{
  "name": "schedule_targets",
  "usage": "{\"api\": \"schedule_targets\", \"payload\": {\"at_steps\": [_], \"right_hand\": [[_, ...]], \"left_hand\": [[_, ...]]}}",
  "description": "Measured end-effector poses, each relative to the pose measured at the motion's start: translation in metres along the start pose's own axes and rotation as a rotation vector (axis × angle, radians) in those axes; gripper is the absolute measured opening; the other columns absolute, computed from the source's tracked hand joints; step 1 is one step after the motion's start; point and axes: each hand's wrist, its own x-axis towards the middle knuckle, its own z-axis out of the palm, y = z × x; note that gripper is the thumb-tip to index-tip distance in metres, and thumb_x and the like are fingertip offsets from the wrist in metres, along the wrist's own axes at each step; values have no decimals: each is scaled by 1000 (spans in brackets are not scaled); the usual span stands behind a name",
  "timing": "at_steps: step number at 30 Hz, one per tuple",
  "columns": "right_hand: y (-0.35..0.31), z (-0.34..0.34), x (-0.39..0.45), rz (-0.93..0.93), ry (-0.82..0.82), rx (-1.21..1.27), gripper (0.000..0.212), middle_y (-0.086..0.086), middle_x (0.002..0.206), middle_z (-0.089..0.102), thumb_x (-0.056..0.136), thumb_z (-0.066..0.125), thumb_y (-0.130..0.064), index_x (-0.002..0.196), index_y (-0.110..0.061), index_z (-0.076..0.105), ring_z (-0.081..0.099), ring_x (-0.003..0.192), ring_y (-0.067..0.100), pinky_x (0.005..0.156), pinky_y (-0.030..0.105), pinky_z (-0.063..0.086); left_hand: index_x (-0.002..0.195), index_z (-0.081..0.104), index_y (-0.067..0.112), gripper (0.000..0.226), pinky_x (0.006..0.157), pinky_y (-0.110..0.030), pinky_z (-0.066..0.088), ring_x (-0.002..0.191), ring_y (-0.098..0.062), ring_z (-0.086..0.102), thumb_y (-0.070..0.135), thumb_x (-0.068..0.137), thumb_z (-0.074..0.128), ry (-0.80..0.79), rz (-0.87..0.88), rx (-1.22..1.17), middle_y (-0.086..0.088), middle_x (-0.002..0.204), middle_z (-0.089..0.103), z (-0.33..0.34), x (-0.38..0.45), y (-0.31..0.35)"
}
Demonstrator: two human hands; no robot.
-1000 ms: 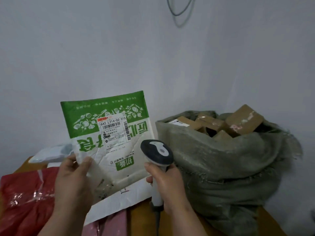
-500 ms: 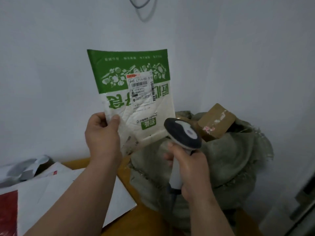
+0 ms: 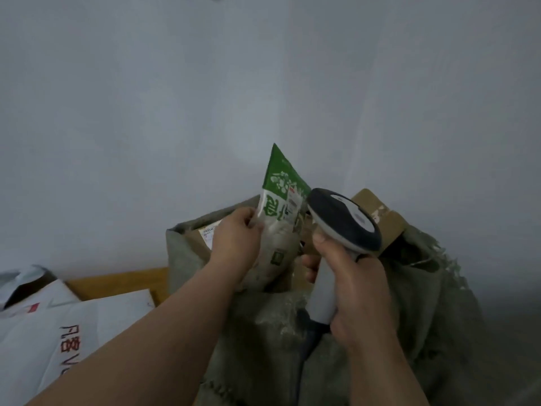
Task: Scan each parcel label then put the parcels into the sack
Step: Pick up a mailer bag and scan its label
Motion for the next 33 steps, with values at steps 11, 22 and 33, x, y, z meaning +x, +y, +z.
{"api": "schedule_targets", "payload": {"at_steps": [11,22,33], "right_hand": [[6,2,11,36,-76,10,6,6,77,77,84,77,-21,90,-18,76,73,69,14,63,31,58],[11,61,-70,-8,-195,-48,11,5,76,77,84,79,-25,93,-21,73,72,70,15,68,34,58],[103,185,-215,157,-386,-218,18,-8,70,75,83,79,-36,94,-27,67,73,66,12,56,26,57]], "left_hand": [[121,61,19,26,98,-46,47,111,-44,58,14,104,41,-601,-20,57,-28,110,63,16,-24,30],[132,62,28,34,67,-10,41,85,10,56,25,98,60,-10,-55,-223,27,92,59,-112,-68,-22],[114,68,27,19,83,-31,51,98,-11,66,23,98,59,158,-406,-336,3,107,71,-296,-189,-169]]}}
